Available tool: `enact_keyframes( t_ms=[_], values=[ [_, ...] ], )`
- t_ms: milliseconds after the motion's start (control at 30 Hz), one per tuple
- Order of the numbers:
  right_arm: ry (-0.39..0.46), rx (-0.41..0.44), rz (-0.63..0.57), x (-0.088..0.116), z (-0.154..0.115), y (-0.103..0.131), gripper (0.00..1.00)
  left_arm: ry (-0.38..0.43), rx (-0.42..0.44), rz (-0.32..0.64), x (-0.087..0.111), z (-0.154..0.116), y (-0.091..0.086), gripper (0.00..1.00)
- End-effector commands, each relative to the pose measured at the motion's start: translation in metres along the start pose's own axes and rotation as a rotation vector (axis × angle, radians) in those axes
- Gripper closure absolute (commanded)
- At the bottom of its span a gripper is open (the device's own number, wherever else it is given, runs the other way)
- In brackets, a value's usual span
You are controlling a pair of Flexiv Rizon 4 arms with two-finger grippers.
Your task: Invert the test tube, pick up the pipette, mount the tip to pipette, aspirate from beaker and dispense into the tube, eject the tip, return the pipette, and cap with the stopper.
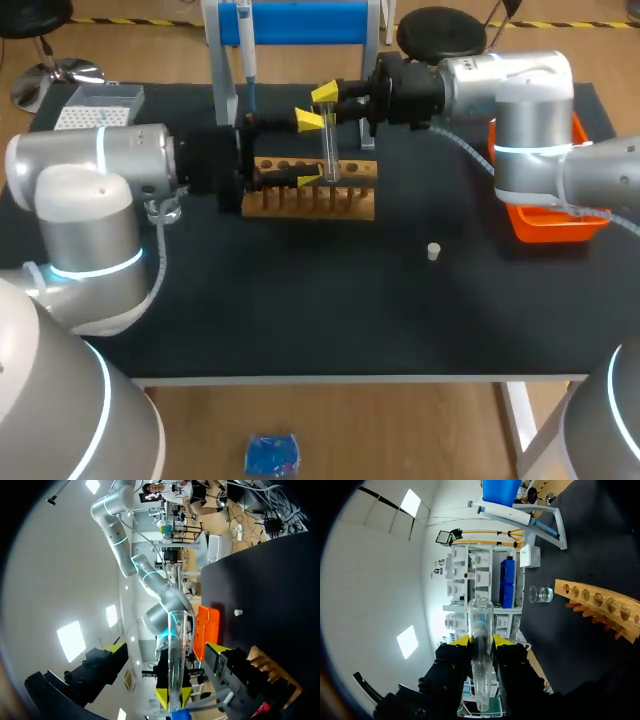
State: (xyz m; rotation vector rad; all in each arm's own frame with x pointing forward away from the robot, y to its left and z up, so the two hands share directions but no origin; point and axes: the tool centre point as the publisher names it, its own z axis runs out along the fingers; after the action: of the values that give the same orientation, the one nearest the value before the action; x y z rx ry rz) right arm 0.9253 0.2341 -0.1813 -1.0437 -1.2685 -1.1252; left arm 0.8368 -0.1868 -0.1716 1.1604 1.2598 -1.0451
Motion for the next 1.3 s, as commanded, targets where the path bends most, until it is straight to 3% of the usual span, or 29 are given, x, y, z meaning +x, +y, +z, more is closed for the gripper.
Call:
enact_keyframes(
  t_ms=[33,367,433,467,533,633,967,1033,1100,1133,1167,1200,1300],
  values=[
    [-0.002,0.000,-0.001,0.0005,-0.0003,-0.0003,1.00,0.019,0.025,-0.004,0.0001,0.0137,0.0051,0.00],
    [-0.002,0.000,-0.001,0.0005,-0.0003,-0.0003,1.00,0.005,0.086,-0.036,0.0029,0.0189,0.0041,0.00],
    [-0.002,0.000,-0.001,0.0005,-0.0003,-0.0003,1.00,0.000,0.094,-0.045,0.0030,0.0190,0.0042,0.04],
    [-0.002,0.000,-0.001,0.0005,-0.0003,-0.0003,1.00,-0.006,0.102,-0.056,0.0030,0.0191,0.0041,0.15],
    [-0.002,0.000,-0.001,0.0005,-0.0003,-0.0003,1.00,0.007,0.114,-0.088,0.0032,0.0195,0.0040,0.14],
    [-0.002,0.000,-0.001,0.0005,-0.0003,-0.0003,1.00,0.006,0.136,-0.114,0.0042,0.0199,0.0037,0.20],
    [-0.002,0.000,-0.001,0.0005,-0.0003,-0.0003,1.00,0.009,0.143,-0.102,0.0032,0.0223,0.0024,0.15],
    [-0.002,0.000,-0.001,0.0005,-0.0003,-0.0003,1.00,0.010,0.140,-0.092,0.0028,0.0228,0.0023,0.22],
    [-0.002,0.000,-0.001,0.0005,-0.0003,-0.0003,1.00,0.012,0.133,-0.087,0.0027,0.0229,0.0022,0.57],
    [-0.002,0.000,-0.001,0.0005,-0.0003,-0.0003,1.00,0.010,0.130,-0.086,0.0028,0.0230,0.0022,0.65],
    [-0.002,0.000,-0.001,0.0005,-0.0003,-0.0003,1.00,0.009,0.128,-0.086,0.0028,0.0230,0.0023,0.80],
    [-0.002,0.000,-0.001,0.0005,-0.0003,-0.0003,1.00,0.007,0.125,-0.084,0.0028,0.0231,0.0024,1.00],
    [-0.002,0.000,-0.001,0.0005,-0.0003,-0.0003,1.00,0.003,0.125,-0.079,0.0028,0.0230,0.0027,1.00]
  ],
)
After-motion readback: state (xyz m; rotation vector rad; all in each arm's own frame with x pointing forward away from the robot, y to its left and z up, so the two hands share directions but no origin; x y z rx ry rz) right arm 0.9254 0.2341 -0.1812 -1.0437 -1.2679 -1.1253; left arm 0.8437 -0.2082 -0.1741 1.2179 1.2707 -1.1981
